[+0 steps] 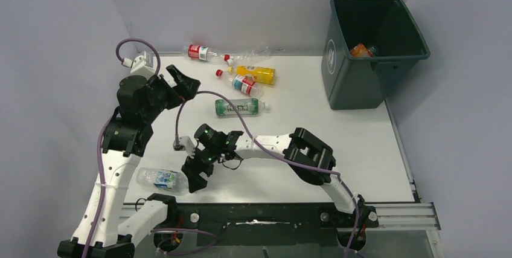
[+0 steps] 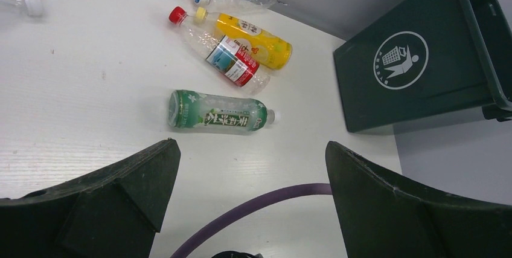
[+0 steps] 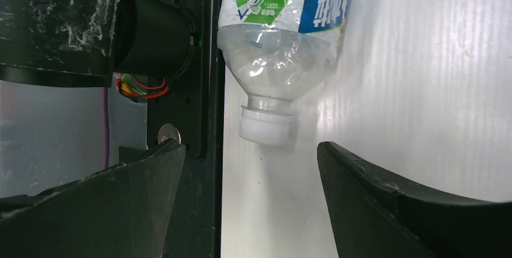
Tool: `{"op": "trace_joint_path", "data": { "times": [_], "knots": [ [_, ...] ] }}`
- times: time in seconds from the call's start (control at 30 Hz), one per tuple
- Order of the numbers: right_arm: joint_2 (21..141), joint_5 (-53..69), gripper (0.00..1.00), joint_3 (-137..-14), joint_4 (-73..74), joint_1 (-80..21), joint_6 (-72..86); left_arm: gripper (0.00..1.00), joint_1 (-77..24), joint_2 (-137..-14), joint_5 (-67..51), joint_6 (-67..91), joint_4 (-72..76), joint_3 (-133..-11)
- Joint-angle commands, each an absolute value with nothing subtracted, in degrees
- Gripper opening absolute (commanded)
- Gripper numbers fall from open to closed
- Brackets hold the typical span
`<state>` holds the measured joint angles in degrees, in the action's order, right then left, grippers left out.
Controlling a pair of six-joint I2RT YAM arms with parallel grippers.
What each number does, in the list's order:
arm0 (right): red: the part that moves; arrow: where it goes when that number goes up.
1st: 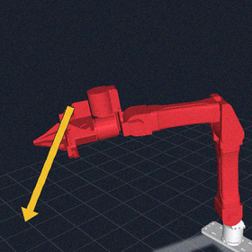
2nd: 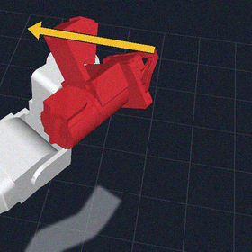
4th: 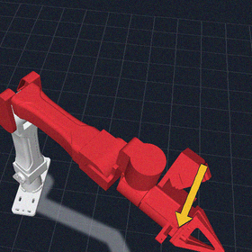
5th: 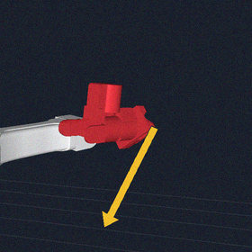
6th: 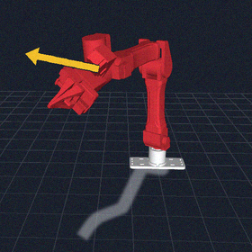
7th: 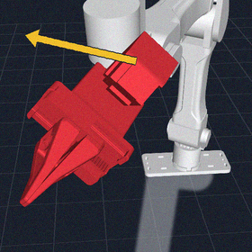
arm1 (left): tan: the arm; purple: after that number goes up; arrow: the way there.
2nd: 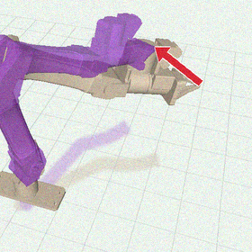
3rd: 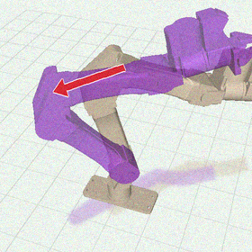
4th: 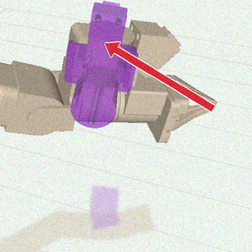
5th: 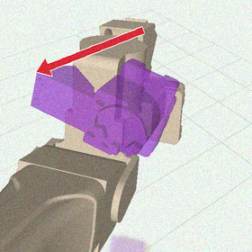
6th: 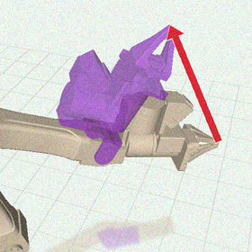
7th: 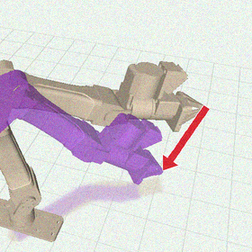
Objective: Put the plastic bottles in the bin
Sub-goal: Pick up the plastic bottle at the center of the board.
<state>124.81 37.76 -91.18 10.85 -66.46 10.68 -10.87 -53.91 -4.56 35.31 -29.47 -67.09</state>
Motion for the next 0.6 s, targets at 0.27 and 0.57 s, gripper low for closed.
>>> {"op": "trace_joint_path", "data": {
  "times": [0.27,0.57],
  "knots": [
    [130.7,41.2,0.78,-101.6,19.7,-67.0,5.1,0.93,-9.9,-57.9,-4.3,35.4,-24.3,-72.2],
    [133.4,44.4,0.74,-105.0,22.0,-67.0,4.3,0.93,-8.2,-60.5,-7.1,36.1,-22.1,-73.2]
  ]
}}
